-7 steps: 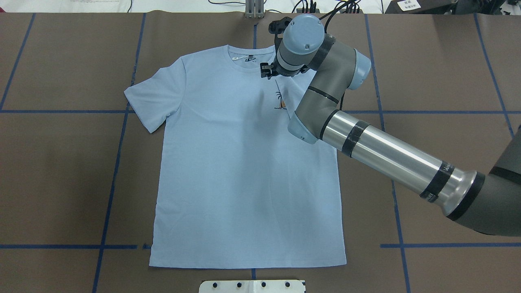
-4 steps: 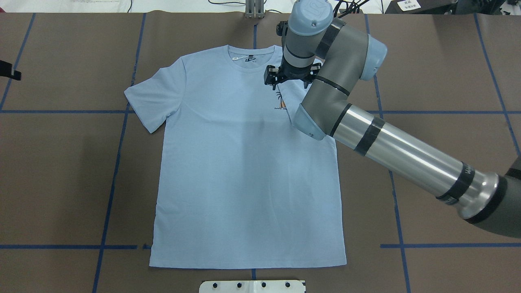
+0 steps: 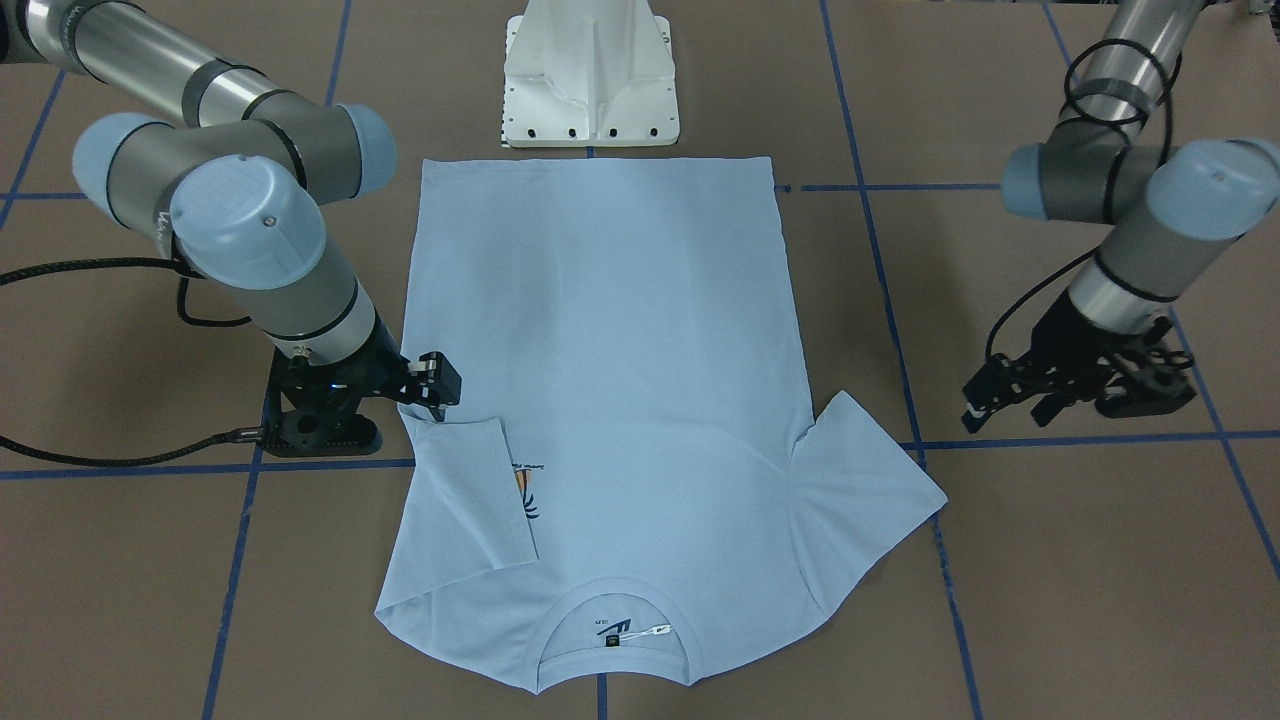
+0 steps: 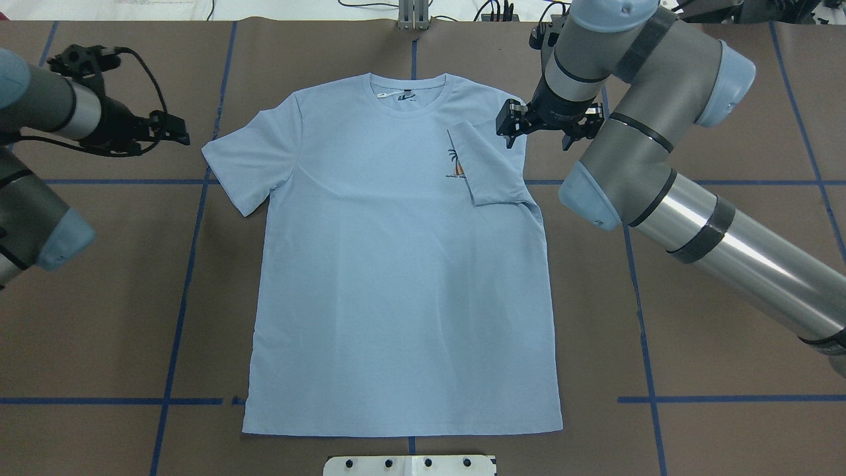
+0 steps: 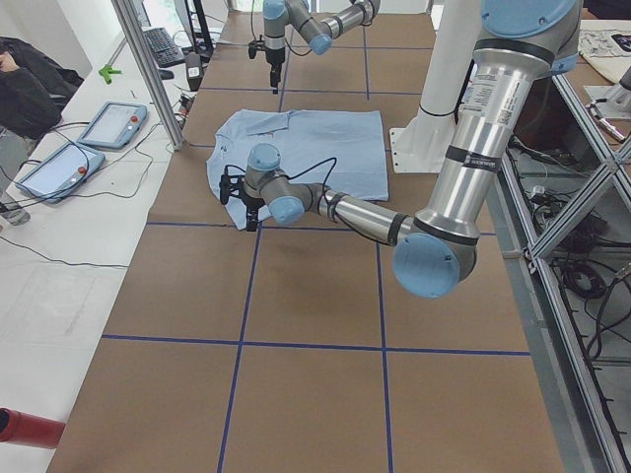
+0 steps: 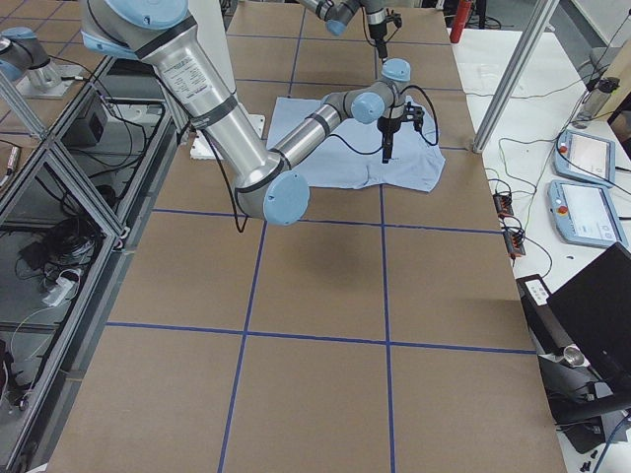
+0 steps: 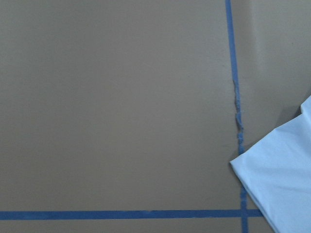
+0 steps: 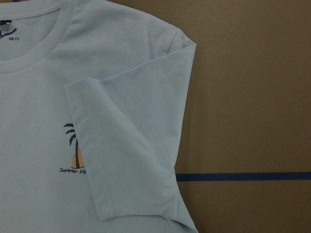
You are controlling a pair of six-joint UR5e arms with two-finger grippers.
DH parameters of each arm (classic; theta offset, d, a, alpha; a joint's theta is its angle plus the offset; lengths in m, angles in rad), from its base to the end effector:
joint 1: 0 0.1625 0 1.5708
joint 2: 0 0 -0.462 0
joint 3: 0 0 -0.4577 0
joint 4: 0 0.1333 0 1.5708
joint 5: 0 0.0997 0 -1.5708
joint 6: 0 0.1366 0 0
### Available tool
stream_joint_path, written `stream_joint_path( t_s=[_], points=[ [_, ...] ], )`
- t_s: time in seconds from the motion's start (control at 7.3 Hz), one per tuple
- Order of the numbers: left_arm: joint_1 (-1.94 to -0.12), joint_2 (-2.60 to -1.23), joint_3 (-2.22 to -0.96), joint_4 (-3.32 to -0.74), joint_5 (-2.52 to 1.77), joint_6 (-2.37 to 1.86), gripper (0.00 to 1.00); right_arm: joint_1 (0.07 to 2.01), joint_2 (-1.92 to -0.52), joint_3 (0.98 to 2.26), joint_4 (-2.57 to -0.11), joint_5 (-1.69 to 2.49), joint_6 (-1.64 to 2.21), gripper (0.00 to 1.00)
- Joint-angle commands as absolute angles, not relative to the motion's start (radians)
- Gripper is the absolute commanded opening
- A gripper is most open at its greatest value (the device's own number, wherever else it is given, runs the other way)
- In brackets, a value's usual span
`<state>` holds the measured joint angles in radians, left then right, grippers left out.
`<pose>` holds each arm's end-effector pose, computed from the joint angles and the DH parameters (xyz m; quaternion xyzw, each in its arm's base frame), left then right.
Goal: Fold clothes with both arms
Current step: 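Release the sleeve and raise the right gripper while the left arm approaches the other sleeve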
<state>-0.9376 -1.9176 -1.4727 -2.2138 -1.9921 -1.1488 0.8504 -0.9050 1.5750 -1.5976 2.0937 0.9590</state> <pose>0.3874 -0.6587 0.4850 0.1184 0.4465 -0.1378 0.8761 -0.4755 -0.6403 0.2765 0.0213 -0.3910 0.0280 0.9197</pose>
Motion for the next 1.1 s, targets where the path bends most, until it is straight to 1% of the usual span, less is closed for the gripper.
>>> stream_joint_path(
  t_s=[0.0, 0.14, 0.27, 0.55, 0.82, 0.96],
  points=[
    [-0.884, -2.008, -1.340, -2.255, -1.873, -1.204, 1.00, 0.851, -0.965, 1.647, -1.606, 2.091, 0.960, 1.00],
    [-0.882, -2.013, -1.283, -2.313, -1.865, -1.203, 0.98, 0.847, -0.962, 1.646, -1.606, 2.088, 0.962, 1.00],
    [-0.882, -2.014, -1.255, -2.336, -1.864, -1.195, 0.94, 0.845, -0.959, 1.646, -1.606, 2.088, 0.965, 1.00],
    [-0.853, -2.017, -1.246, -2.335, -1.821, -1.193, 0.93, 0.844, -0.959, 1.644, -1.606, 2.086, 0.971, 1.00],
    [-0.851, -2.019, -1.246, -2.336, -1.822, -1.193, 0.89, 0.844, -0.959, 1.644, -1.606, 2.086, 0.971, 1.00],
    [-0.851, -2.022, -1.246, -2.333, -1.822, -1.193, 0.78, 0.844, -0.957, 1.644, -1.606, 2.086, 0.971, 1.00]
  ],
)
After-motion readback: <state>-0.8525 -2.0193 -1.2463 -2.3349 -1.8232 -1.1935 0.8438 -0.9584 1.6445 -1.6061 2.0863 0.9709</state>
